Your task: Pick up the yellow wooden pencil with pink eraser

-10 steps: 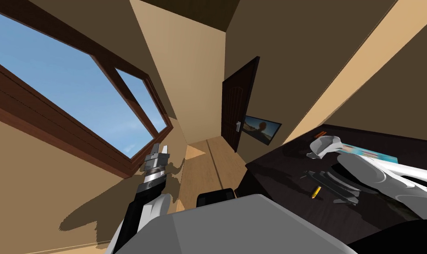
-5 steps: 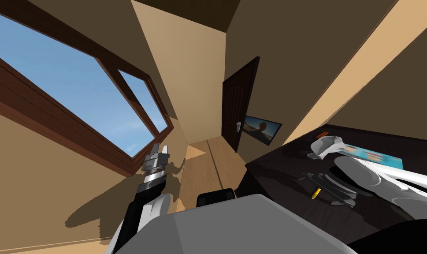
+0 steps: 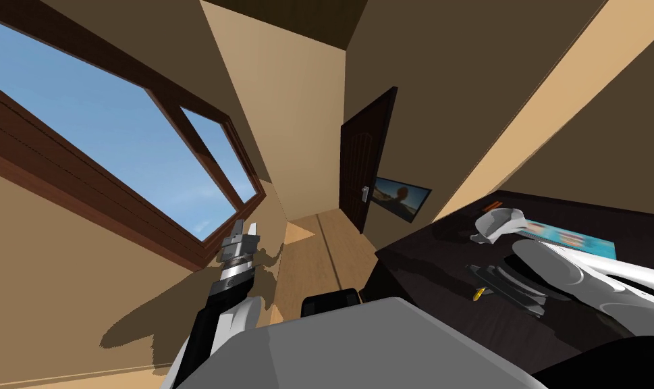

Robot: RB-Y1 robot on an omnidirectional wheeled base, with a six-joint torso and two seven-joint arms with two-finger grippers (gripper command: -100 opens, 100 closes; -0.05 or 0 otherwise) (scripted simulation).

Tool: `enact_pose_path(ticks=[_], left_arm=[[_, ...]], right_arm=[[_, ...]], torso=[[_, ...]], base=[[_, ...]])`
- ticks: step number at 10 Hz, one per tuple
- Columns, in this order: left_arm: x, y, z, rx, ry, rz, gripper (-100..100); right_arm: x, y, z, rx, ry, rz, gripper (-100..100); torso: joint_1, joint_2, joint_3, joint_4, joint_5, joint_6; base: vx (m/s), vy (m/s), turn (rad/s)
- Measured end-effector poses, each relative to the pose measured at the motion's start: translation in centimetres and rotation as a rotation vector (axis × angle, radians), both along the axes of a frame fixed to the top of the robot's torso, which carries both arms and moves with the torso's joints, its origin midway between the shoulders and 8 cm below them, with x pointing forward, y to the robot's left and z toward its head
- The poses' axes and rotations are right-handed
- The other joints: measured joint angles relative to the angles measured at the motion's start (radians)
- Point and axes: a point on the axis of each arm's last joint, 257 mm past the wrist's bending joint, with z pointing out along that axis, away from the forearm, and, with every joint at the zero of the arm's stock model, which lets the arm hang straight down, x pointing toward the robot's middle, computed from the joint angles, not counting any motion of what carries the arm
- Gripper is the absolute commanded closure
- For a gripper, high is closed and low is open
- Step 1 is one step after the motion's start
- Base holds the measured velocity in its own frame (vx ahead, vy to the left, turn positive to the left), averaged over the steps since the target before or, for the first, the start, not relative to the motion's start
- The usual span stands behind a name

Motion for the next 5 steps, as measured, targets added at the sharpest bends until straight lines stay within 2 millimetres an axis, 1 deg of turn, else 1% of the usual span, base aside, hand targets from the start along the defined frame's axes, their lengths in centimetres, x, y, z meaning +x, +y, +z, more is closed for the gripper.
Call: enact_pose_path(ticks=[1, 2, 4, 5], left_arm=[[0.0, 0.0, 0.0, 0.000, 0.000, 0.000, 0], [0.0, 0.0, 0.0, 0.000, 0.000, 0.000, 0], [0.0, 0.0, 0.0, 0.000, 0.000, 0.000, 0], [0.0, 0.0, 0.0, 0.000, 0.000, 0.000, 0]], right_arm=[[0.0, 0.0, 0.0, 0.000, 0.000, 0.001, 0], [0.0, 0.0, 0.0, 0.000, 0.000, 0.001, 100], [0.3, -0.2, 1.2, -0.001, -0.001, 0.006, 100], [0.3, -0.2, 1.3, 0.000, 0.000, 0.007, 0]], torso=[[0.000, 0.000, 0.000, 0.000, 0.000, 0.000], [0.000, 0.000, 0.000, 0.000, 0.000, 0.000], [0.001, 0.000, 0.000, 0.000, 0.001, 0.001], [0.001, 0.000, 0.000, 0.000, 0.000, 0.001]], base=[[0.000, 0.000, 0.000], [0.003, 0.008, -0.031], [0.003, 0.005, -0.015], [0.000, 0.000, 0.000]])
